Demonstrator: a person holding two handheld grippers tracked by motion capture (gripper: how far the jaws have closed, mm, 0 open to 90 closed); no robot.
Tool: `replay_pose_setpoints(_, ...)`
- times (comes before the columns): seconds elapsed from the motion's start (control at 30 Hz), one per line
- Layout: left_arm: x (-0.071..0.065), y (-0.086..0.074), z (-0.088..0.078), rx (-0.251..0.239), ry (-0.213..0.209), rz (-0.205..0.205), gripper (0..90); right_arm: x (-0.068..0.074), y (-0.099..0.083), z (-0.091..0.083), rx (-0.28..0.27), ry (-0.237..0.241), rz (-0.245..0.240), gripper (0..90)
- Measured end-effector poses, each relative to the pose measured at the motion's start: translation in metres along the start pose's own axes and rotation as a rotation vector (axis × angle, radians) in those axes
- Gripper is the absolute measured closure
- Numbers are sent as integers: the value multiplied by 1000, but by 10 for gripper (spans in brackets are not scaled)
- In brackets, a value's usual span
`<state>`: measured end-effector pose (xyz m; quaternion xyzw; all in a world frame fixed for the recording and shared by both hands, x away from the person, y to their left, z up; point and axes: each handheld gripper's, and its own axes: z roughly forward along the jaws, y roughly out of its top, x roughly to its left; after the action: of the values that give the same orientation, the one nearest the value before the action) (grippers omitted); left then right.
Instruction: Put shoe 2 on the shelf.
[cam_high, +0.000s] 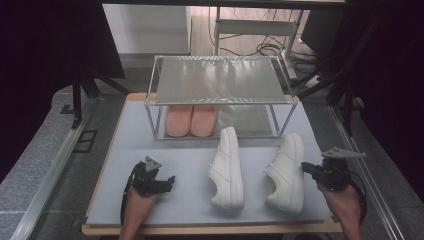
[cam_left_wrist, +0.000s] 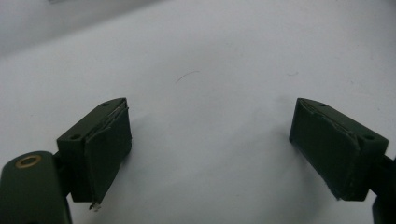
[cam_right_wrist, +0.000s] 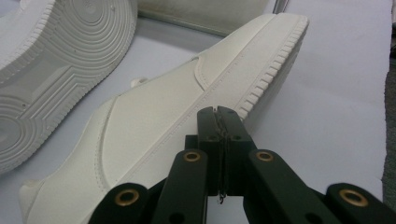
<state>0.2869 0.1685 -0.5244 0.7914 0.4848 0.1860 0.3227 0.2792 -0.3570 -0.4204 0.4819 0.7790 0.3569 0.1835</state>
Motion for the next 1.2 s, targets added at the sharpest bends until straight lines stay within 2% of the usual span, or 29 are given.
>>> replay_pose_setpoints(0.37, 0, 0, 0, -1, 1, 2, 131, 1, -1, 1, -2, -12, -20, 898)
replay_pose_setpoints(0.4, 0, 0, 0, -2, 1, 2, 131, 1, -2, 0, 1, -27, -25, 898)
replay_pose_setpoints(0.7, -1, 0, 0, -3, 2, 4, 133, -6, -9, -5, -4, -51, 4, 899)
replay_pose_setpoints(0.93, -1, 0, 0, -3, 1, 3, 133, -10, -13, -9, 7, -83, 17, 899)
replay_pose_setpoints(1.2, -1, 0, 0, -5, 1, 1, 133, -17, -24, -13, 19, -148, 32, 899)
